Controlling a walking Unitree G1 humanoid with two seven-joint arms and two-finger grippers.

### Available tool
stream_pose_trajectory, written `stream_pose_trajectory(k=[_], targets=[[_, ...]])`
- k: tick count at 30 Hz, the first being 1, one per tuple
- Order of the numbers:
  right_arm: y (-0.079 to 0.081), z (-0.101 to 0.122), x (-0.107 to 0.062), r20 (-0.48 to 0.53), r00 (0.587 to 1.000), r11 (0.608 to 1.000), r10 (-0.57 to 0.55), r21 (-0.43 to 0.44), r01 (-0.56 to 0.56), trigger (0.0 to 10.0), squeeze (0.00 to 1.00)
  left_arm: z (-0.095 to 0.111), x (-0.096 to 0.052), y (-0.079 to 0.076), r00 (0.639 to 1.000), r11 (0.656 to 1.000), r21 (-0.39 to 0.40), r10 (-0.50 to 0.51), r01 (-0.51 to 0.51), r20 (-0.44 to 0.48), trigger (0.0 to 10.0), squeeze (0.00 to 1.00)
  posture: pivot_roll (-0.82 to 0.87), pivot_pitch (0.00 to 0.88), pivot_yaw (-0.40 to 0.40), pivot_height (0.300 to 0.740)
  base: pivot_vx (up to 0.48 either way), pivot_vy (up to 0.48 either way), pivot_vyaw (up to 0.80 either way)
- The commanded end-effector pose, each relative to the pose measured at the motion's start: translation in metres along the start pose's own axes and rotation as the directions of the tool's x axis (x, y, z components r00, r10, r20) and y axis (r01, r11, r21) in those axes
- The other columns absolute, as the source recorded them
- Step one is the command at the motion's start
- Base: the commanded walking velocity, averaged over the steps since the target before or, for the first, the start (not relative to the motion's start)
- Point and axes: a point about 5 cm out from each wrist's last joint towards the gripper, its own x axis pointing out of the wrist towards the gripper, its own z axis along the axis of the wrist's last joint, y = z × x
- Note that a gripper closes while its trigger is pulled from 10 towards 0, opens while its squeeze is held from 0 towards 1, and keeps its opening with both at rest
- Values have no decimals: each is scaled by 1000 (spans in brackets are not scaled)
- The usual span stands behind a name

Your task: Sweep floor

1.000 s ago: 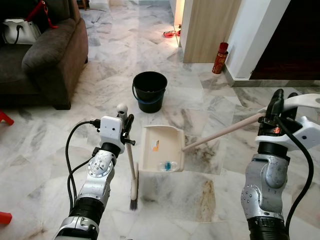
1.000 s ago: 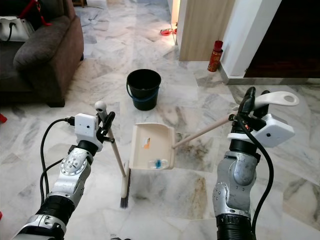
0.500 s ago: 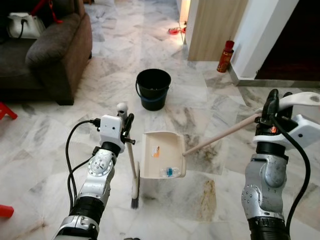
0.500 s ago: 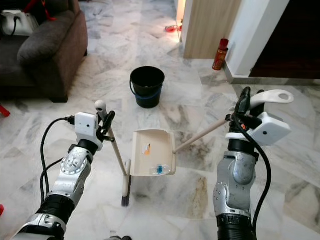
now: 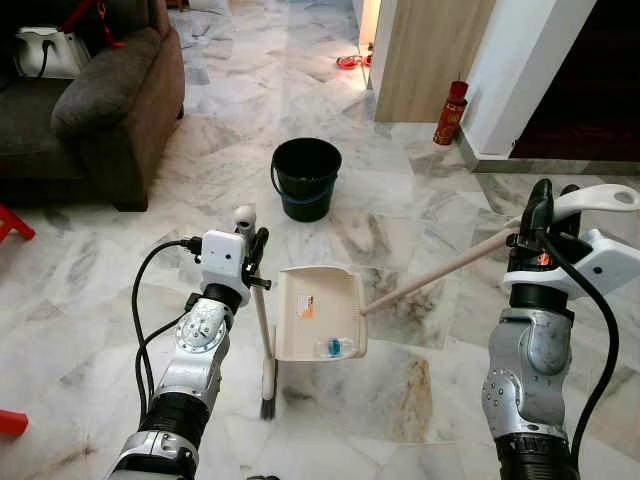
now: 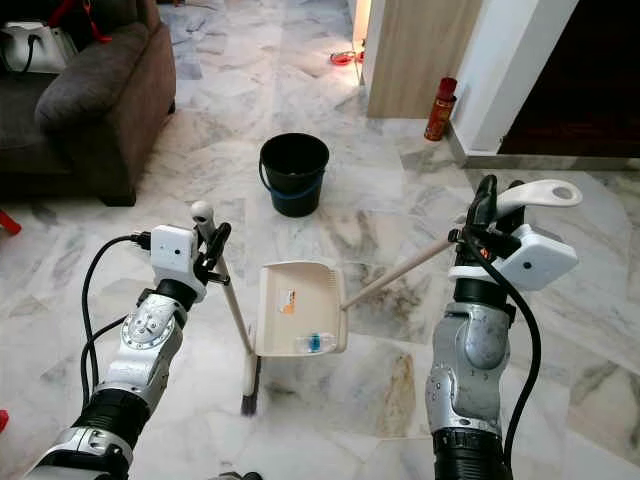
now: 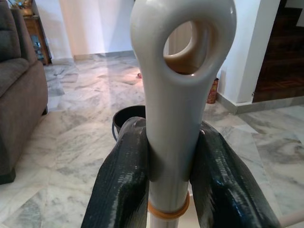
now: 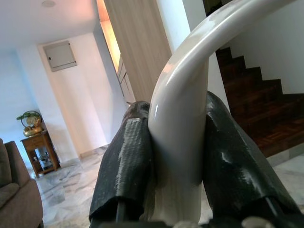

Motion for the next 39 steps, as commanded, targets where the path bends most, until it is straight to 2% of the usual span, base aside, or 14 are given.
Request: stream_pose_trajectory(k=[1,10,30,33,39], targets=[[1,12,4,67,998,1000,-10,29,8,10000,0,7,4,-1,1000,1000,13,-6,5,26,10000,0,71,107,-21,740,259,0,0],[-1,11,4,47,999,1000,-2,-2,3,10000,0,7,5,0,1000,1000,17,-7,6,27,10000,0,72,99,-21,740,260,0,0],[0,12,4,56,998,999,-3,36,1,10000,0,6,4,0,1000,1000,14,1,-2,27,10000,0,78,98,-27,740,287,0,0],[3,11,6,47,999,1000,16,15,-17,10000,0,7,5,0,1000,1000,14,1,-1,28,10000,0,80,96,-27,740,295,0,0],[4,11,6,47,999,1000,20,19,-21,10000,0,7,5,0,1000,1000,12,0,0,29,10000,0,80,95,-28,740,296,0,420]])
